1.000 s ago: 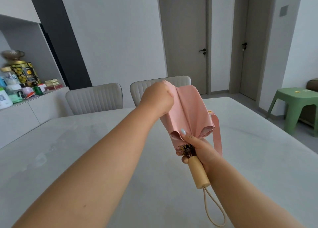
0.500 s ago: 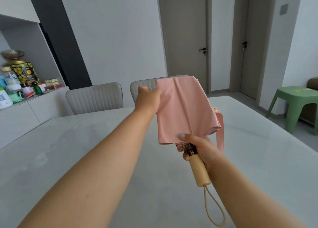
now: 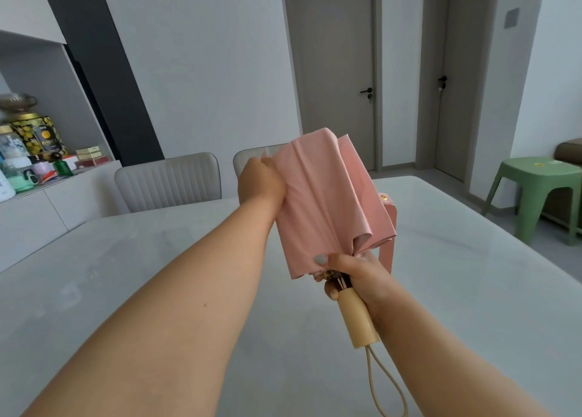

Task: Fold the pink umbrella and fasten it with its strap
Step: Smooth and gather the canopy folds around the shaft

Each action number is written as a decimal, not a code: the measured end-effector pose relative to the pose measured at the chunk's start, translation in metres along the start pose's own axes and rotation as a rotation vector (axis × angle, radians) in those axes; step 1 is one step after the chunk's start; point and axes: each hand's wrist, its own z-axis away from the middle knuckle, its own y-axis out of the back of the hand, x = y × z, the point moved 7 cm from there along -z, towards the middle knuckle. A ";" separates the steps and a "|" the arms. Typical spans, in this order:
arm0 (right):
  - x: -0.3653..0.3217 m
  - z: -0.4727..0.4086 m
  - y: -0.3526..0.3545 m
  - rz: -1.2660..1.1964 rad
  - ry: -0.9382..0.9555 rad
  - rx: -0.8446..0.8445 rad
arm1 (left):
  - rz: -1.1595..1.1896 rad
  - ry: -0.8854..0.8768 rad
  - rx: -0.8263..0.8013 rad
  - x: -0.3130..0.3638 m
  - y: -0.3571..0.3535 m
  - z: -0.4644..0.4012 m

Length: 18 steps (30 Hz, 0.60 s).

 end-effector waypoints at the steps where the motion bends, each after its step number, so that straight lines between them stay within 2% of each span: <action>1: 0.001 0.000 0.001 0.014 -0.011 0.015 | -0.012 0.032 0.020 -0.002 0.001 0.001; 4: 0.002 -0.002 0.004 0.062 -0.014 0.062 | -0.066 0.065 0.194 0.004 0.016 0.007; 6: 0.001 -0.003 0.006 0.124 -0.006 0.088 | -0.034 -0.077 0.282 0.021 0.023 0.019; 7: 0.002 -0.003 0.007 0.147 -0.007 0.096 | -0.023 -0.174 0.269 0.029 0.020 0.027; 9: 0.002 -0.003 0.006 0.162 -0.008 0.097 | -0.013 -0.274 0.166 0.033 0.003 0.039; 10: 0.002 -0.002 0.005 0.160 -0.006 0.091 | 0.012 -0.262 0.087 0.029 -0.007 0.041; 13: 0.001 -0.001 0.001 0.130 -0.005 0.070 | 0.305 -0.130 -0.160 0.012 -0.030 0.045; 18: 0.000 0.002 -0.003 0.073 -0.023 0.030 | 0.584 0.209 -0.330 -0.011 -0.042 0.048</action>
